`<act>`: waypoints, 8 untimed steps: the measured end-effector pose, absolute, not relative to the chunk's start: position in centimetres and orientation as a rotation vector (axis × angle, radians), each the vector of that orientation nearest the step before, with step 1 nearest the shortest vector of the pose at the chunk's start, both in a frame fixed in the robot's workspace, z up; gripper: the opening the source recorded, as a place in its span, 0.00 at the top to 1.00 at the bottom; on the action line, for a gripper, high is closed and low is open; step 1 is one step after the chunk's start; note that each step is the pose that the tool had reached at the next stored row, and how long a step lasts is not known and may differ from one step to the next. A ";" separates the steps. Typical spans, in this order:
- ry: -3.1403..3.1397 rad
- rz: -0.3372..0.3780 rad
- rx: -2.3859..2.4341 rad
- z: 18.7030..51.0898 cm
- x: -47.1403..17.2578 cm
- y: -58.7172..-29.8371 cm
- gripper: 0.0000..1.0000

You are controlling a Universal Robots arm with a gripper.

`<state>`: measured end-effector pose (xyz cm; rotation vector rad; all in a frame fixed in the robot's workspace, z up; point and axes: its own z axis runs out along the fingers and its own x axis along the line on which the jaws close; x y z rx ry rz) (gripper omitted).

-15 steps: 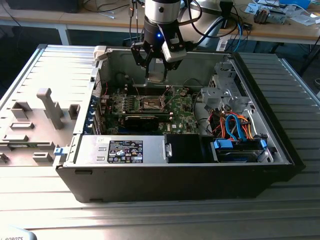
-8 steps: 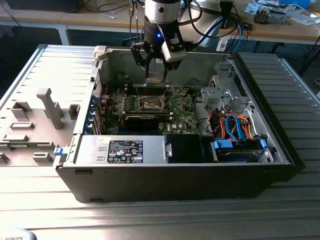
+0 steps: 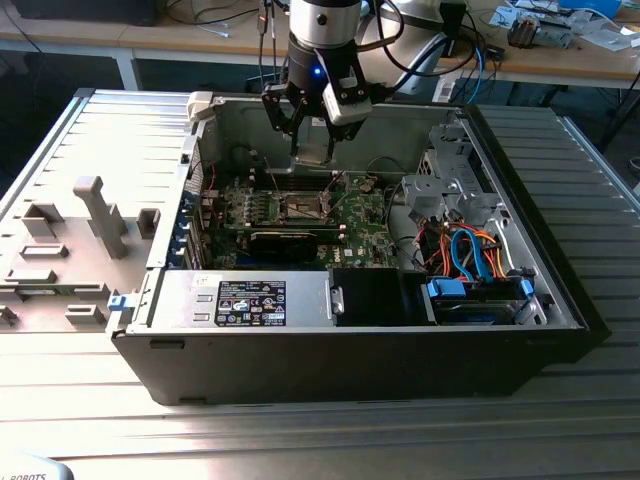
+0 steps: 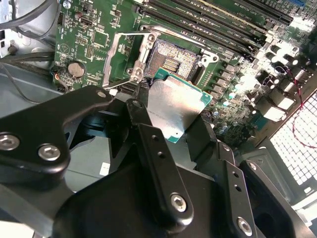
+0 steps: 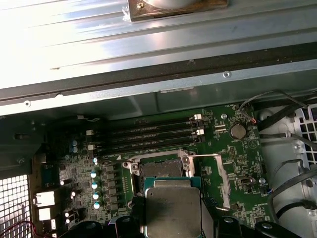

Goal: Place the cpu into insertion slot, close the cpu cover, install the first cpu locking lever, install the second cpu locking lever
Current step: 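Place the cpu into insertion slot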

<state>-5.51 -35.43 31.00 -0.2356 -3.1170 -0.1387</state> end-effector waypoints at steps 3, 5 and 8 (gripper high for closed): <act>-3.117 -0.139 -0.242 31.0 -5.5 -35.4 0.46; -3.116 -0.139 -0.247 31.0 -5.5 -35.4 0.46; -3.116 -0.139 -0.253 31.0 -5.5 -35.4 0.46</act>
